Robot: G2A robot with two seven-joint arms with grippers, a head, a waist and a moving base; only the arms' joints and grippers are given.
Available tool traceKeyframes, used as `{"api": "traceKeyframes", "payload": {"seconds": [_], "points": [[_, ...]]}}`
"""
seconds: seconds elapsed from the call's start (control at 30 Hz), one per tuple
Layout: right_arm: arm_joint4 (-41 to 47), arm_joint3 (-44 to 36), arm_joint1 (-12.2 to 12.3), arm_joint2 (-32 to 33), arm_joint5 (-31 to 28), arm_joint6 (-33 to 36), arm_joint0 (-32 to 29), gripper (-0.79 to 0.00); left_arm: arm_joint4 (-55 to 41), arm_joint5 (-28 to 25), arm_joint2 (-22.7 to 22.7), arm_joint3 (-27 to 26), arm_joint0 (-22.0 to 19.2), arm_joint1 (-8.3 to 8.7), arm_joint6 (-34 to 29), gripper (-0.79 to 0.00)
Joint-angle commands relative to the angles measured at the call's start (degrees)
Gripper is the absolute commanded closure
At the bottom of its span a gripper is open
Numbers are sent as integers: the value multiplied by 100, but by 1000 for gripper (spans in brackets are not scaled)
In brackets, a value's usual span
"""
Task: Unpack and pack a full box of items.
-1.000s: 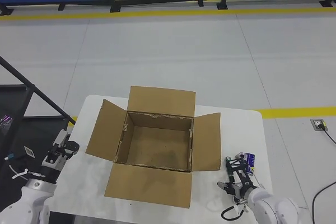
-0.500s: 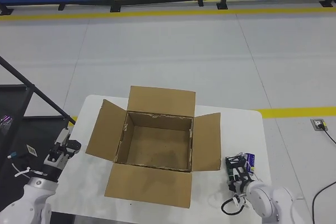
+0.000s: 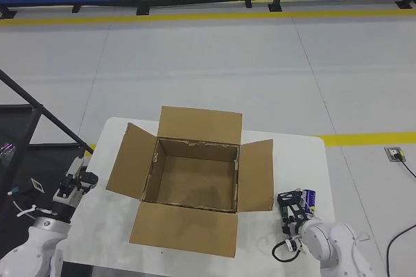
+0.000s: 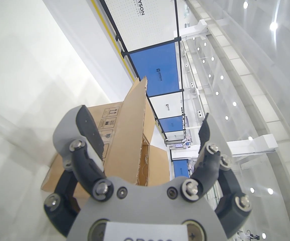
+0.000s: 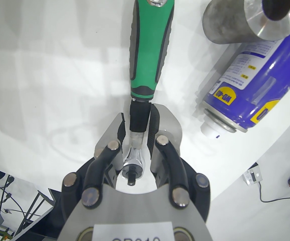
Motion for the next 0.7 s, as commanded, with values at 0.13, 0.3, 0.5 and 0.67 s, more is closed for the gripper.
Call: {"api": "traceKeyframes", "payload": {"seconds": [0.13, 0.3, 0.5, 0.67], "points": [[-8, 98, 12, -54, 23, 2, 66, -166, -23, -3, 8, 13, -12, 5, 8, -785], [26, 199, 19, -98, 45, -16, 112, -77, -29, -8, -6, 11, -5, 10, 28, -785], [74, 202, 36, -70, 83, -106, 121, 0, -36, 2, -18, -6, 13, 15, 52, -785], [61, -369, 68, 120, 268, -244, -103, 0, -21, 1, -21, -18, 22, 20, 52, -785]]}}
